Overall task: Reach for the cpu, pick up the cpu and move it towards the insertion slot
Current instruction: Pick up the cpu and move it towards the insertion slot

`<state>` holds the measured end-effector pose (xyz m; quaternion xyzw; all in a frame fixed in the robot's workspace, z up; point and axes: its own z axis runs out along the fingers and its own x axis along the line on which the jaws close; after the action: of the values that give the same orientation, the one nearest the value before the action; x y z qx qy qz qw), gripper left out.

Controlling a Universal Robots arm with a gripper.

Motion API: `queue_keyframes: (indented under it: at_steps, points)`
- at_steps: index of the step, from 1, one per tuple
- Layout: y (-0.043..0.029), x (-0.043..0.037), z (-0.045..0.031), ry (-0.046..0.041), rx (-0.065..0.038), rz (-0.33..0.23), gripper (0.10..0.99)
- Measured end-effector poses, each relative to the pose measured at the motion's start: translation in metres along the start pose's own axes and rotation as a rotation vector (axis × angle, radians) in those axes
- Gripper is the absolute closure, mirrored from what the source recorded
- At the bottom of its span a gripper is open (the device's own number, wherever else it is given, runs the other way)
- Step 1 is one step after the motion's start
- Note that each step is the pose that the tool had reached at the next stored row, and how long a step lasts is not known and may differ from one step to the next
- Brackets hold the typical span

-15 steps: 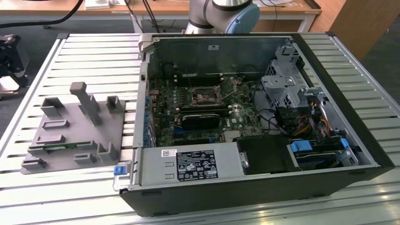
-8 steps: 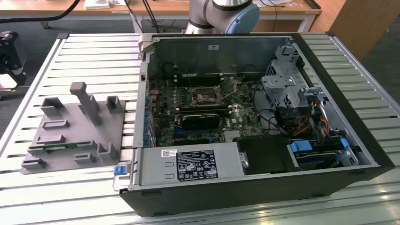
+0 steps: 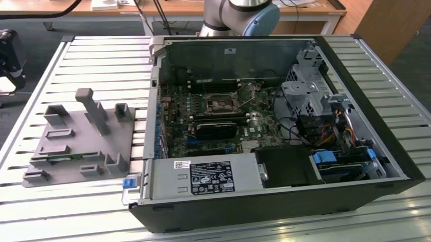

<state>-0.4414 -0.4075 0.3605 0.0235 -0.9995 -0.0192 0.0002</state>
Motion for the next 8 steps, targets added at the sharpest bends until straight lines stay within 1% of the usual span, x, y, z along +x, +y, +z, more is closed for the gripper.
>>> queue_keyframes:
  at_steps: [8]
  points:
    - [0.0003,0.0,-0.0075,-0.0001,0.0,0.0,0.545]
